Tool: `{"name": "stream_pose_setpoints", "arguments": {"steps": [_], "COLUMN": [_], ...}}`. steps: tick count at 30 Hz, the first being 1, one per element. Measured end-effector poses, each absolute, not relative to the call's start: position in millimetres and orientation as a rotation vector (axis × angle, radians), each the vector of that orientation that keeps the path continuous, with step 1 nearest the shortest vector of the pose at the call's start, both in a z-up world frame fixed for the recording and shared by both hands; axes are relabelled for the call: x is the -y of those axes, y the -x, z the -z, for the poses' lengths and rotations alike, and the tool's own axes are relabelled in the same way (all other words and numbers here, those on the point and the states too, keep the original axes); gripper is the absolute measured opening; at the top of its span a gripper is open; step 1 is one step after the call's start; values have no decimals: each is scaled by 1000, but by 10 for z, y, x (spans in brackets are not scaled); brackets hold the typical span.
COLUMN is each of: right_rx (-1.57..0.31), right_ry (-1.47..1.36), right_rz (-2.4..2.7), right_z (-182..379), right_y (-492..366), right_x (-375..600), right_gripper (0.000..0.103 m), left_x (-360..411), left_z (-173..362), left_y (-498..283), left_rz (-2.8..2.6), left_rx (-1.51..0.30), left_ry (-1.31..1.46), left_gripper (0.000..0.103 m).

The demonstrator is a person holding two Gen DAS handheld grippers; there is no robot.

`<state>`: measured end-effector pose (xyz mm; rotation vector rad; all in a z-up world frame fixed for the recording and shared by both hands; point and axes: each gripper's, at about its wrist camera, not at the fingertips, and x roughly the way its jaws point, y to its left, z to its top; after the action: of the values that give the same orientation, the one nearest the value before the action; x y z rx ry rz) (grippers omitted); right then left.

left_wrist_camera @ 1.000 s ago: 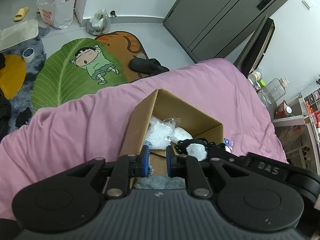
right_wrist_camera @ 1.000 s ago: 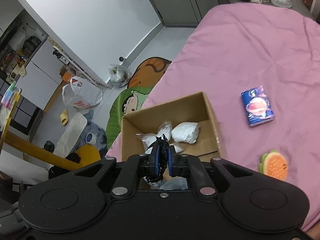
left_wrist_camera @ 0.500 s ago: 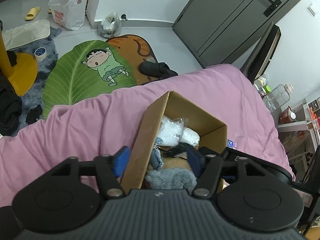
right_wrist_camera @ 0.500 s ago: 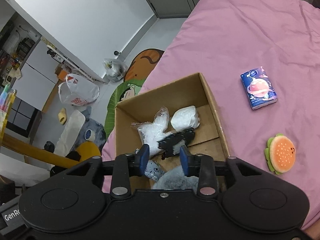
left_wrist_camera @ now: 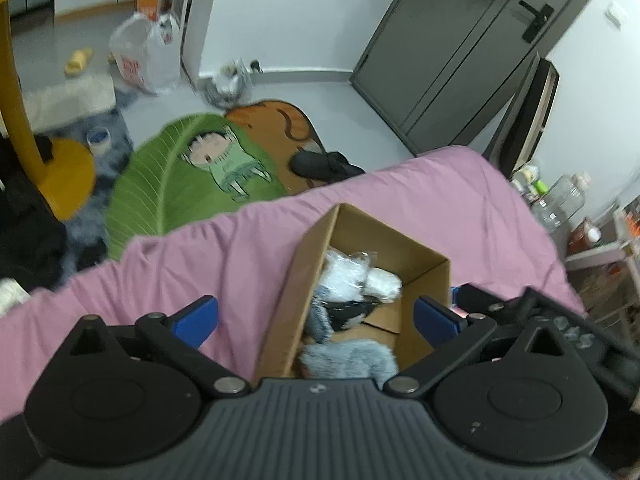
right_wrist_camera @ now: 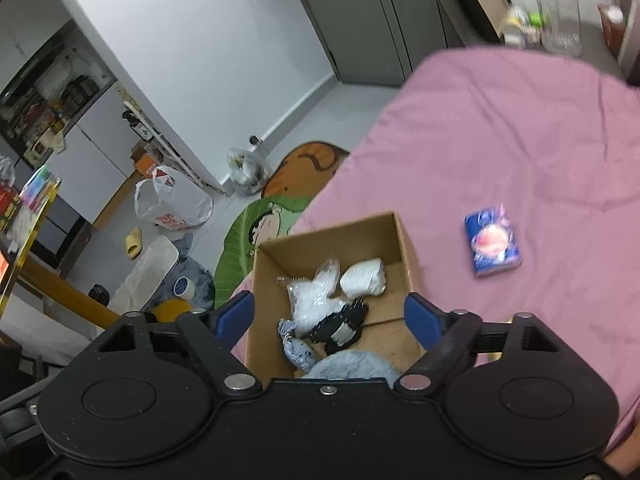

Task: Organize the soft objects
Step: 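Lift both tools out of the box and back away from the bed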

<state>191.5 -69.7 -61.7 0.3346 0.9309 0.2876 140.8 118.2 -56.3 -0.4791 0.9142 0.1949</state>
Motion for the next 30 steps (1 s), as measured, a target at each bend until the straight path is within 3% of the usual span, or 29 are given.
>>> {"name": "stream_pose_setpoints", "arguments": {"steps": [20, 30], "right_rx": [-816, -827], "right_ry": [-153, -117], "right_rz": [-380, -450], "right_z": [100, 50], "right_y": [-1593, -1498], "right_x": [1155, 1379], "right_gripper": [100, 101], "left_x": [-960, -693], "left_z": [108, 41], "left_y": [-1064, -933], "left_rz": [-201, -191], "left_rx": [-841, -862], "left_ry": [375, 303], "left_gripper": [103, 103]}}
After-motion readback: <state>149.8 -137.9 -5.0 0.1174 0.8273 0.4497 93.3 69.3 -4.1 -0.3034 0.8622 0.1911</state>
